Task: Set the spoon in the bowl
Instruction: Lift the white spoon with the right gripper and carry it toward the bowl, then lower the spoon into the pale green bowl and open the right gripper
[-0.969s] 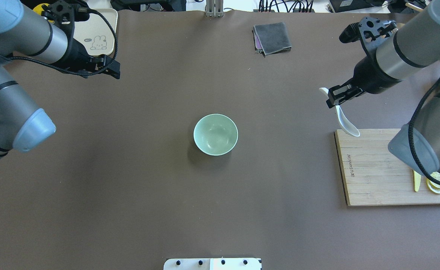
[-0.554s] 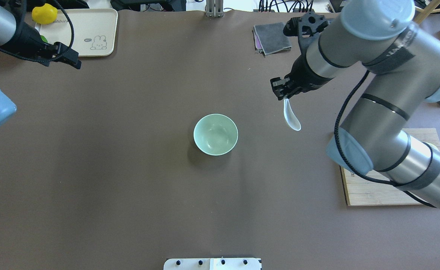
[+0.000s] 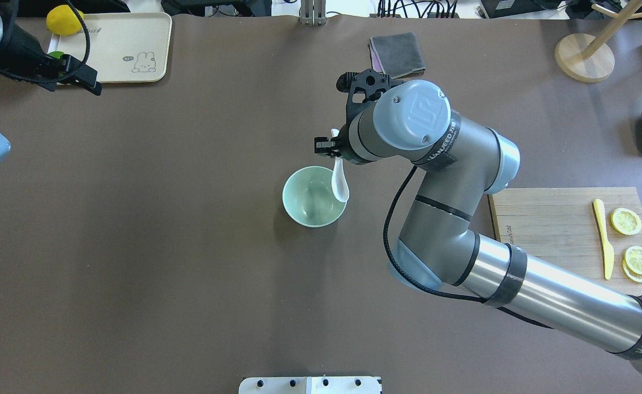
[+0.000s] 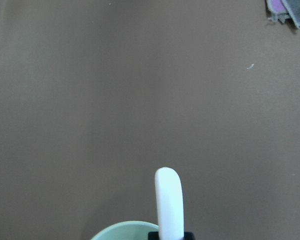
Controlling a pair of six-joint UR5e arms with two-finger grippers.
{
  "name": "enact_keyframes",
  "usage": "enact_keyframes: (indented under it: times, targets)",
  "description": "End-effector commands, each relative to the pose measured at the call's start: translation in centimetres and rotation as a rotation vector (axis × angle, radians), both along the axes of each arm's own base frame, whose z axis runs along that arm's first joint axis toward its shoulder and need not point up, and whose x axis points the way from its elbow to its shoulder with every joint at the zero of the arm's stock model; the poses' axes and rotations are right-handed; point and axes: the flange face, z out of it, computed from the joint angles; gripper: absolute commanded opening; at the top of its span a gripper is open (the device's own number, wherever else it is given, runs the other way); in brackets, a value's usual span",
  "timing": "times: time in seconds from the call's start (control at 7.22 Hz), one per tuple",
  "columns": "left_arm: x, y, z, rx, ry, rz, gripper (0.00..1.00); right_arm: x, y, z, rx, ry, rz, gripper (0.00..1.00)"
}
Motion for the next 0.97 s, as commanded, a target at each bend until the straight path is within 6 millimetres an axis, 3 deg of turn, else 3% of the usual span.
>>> enact_keyframes:
  times: [0.0,0.28,0.69,0.83]
  targets:
    - [0.0,-0.6,-0.1,-0.003,-0.001,-0.004,0.98,-3.1,1.1,-0.6,0.018,-0.002,0.044,0.0]
    - [0.1,-1.3,-0.1,-0.006,-0.001,-0.008,0.98,-4.0,0.7,0.4,0.038,0.018,0.066,0.0]
    - [0.9,-2.6,-0.3,-0.01,-0.003,-0.007,0.98,-6.3,2.7,0.9,0.065,0.03,0.08,0.0]
    - [0.9,-2.7,-0.3,-0.01,-0.003,-0.007,0.98,-6.2,2.7,0.7,0.066,0.025,0.081,0.0]
